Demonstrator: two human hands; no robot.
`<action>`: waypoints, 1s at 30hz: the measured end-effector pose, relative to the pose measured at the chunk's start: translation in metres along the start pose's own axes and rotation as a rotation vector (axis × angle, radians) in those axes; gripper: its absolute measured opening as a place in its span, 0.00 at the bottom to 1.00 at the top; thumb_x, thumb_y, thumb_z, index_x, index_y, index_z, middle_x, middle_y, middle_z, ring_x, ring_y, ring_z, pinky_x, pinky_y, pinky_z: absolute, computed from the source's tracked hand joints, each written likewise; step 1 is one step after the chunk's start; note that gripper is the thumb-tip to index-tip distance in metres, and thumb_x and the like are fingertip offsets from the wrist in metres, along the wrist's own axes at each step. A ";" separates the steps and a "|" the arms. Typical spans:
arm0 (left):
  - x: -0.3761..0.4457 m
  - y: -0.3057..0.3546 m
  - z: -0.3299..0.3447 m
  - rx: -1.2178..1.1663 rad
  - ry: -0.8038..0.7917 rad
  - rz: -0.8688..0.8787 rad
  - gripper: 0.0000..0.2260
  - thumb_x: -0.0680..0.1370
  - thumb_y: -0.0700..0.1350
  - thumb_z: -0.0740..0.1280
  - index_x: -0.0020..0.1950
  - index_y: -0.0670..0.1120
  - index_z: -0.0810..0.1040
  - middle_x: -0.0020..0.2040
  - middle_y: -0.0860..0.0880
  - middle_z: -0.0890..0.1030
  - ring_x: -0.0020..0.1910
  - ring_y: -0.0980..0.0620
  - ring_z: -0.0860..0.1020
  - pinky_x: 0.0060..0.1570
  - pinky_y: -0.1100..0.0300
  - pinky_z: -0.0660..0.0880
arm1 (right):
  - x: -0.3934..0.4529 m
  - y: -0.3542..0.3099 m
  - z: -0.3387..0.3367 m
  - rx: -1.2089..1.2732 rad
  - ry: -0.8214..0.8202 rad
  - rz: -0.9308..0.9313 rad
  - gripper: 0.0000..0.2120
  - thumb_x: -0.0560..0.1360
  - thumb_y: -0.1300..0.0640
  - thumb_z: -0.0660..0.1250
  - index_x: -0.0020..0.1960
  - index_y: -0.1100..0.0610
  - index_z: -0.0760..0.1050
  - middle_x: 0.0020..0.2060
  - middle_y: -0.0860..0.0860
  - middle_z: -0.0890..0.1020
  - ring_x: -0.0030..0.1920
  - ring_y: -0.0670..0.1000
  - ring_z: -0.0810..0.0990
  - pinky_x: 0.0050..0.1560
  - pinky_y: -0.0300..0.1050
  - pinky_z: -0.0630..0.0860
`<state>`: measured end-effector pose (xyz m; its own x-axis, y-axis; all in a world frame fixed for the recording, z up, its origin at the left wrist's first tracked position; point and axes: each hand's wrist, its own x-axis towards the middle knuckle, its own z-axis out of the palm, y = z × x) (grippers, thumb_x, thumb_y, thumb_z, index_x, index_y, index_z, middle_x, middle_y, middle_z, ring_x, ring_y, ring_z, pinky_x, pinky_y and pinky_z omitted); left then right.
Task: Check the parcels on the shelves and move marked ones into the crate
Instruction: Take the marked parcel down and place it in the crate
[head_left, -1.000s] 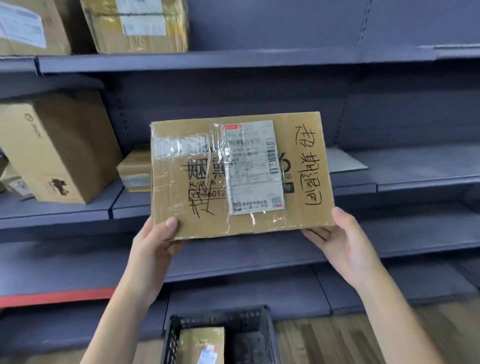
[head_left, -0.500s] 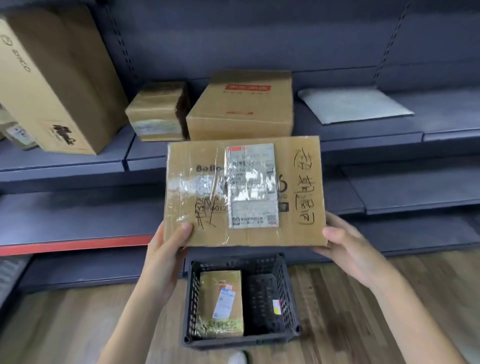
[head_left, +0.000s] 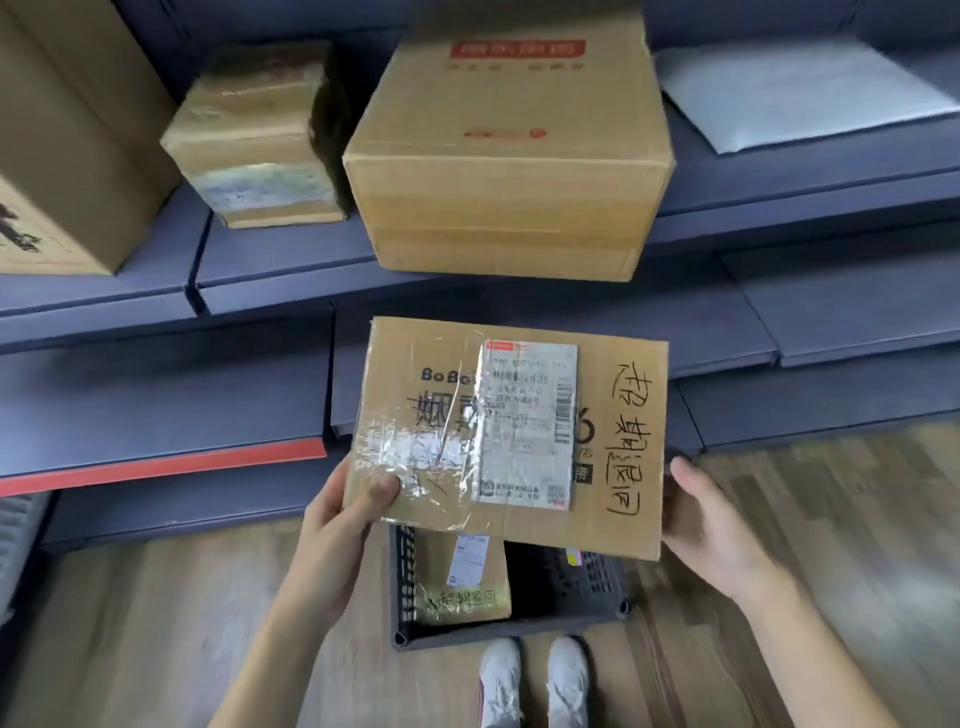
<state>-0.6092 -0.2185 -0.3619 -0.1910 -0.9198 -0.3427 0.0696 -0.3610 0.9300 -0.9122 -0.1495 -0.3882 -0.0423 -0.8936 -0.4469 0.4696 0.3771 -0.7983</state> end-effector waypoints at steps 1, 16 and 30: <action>0.004 -0.007 0.001 0.016 -0.005 -0.023 0.35 0.56 0.58 0.78 0.61 0.49 0.77 0.55 0.49 0.83 0.55 0.51 0.80 0.49 0.66 0.77 | 0.004 0.003 -0.006 -0.047 -0.013 0.042 0.44 0.41 0.35 0.80 0.54 0.53 0.79 0.45 0.52 0.85 0.44 0.52 0.81 0.47 0.47 0.77; 0.067 -0.187 0.086 -0.148 -0.050 -0.417 0.52 0.56 0.60 0.73 0.74 0.64 0.48 0.74 0.54 0.62 0.67 0.55 0.66 0.70 0.42 0.55 | 0.056 0.180 -0.041 0.347 0.295 0.144 0.57 0.48 0.38 0.80 0.71 0.55 0.62 0.64 0.59 0.74 0.63 0.61 0.72 0.58 0.57 0.73; 0.131 -0.310 0.062 -0.127 -0.146 -0.419 0.44 0.60 0.49 0.73 0.73 0.55 0.59 0.57 0.46 0.81 0.59 0.43 0.78 0.62 0.38 0.70 | 0.124 0.251 -0.109 -0.040 0.430 0.035 0.44 0.55 0.39 0.77 0.65 0.56 0.69 0.58 0.49 0.80 0.62 0.50 0.76 0.63 0.45 0.71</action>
<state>-0.7168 -0.2171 -0.6868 -0.3634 -0.6625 -0.6550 0.0751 -0.7216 0.6882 -0.8953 -0.1390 -0.6878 -0.3945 -0.7007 -0.5944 0.4433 0.4215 -0.7911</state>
